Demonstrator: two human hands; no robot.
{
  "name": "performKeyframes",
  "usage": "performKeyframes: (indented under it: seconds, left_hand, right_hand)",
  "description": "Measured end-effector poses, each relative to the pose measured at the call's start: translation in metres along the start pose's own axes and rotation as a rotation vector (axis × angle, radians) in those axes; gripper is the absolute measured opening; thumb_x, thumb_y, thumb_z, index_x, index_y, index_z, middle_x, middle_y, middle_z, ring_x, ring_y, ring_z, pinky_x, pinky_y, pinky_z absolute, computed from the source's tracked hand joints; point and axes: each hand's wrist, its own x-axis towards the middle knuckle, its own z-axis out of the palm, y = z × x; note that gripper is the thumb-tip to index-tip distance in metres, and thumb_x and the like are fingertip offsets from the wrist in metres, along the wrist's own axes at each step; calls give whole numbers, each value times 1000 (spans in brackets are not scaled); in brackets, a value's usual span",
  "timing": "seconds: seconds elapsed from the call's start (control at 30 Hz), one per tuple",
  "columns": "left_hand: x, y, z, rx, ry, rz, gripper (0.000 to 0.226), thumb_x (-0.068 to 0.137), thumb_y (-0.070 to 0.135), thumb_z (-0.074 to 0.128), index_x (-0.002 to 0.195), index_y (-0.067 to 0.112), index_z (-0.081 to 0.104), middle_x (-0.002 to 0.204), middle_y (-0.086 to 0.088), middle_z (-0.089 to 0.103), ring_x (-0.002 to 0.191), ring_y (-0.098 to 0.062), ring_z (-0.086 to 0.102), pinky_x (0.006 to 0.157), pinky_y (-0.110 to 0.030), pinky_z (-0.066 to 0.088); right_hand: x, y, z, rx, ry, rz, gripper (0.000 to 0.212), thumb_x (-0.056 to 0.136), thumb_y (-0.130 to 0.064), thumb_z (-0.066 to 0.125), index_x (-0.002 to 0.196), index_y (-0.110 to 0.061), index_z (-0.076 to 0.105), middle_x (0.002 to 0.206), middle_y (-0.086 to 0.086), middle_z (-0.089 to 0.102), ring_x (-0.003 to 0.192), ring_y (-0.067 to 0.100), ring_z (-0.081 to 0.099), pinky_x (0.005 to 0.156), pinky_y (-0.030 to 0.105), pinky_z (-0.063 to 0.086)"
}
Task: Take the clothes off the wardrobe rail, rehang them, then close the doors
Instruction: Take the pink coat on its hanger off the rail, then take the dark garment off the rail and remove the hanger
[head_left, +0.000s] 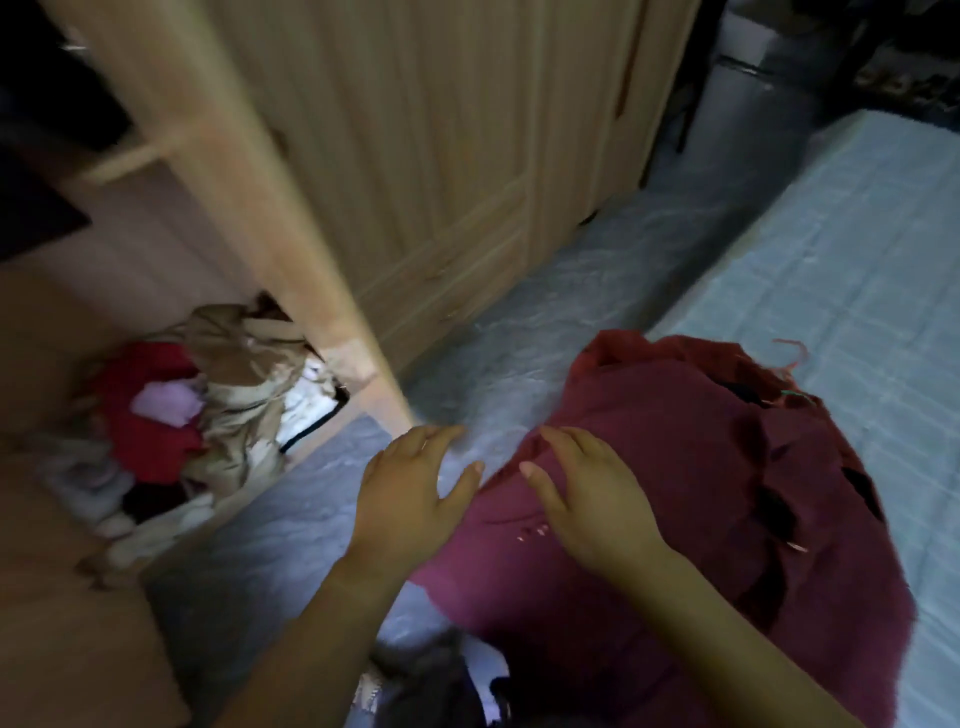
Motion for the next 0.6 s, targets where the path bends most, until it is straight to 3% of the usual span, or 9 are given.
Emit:
performKeyframes:
  seconds: [0.13,0.33,0.47,0.6]
  left_hand:
    - [-26,-90,-75,26,122,-114,61,84,66,31,128,29,53,129,5,57,120,-18,51,99,-42,42]
    - [-54,-214,-208,129,341,-236,60,82,65,32,120,27,60,120,2,63,111,-23,58,93,-42,46]
    - [-59,-261,-301,227,507,-286,65,77,63,31,119,24,61,116,-4,64,105,-29,60,89,-42,48]
    - [-43,-295,-392,298,612,-295,62,83,63,35,130,25,50,128,-3,57,115,-28,54,92,-39,44]
  right_hand:
    - [30,-113,41,44,2,-210,50,89,-46,39,113,-8,61,104,11,66,89,31,63,76,40,54]
    - [83,-298,95,96,23,-511,49,89,-46,40,110,-9,63,101,9,67,88,29,64,73,33,52]
    - [127,-406,101,119,71,-675,53,89,-49,37,113,-9,63,107,10,66,95,29,62,78,32,50]
    - [177,-502,84,174,179,-812,56,88,-51,37,116,-8,62,113,10,63,102,29,60,82,36,51]
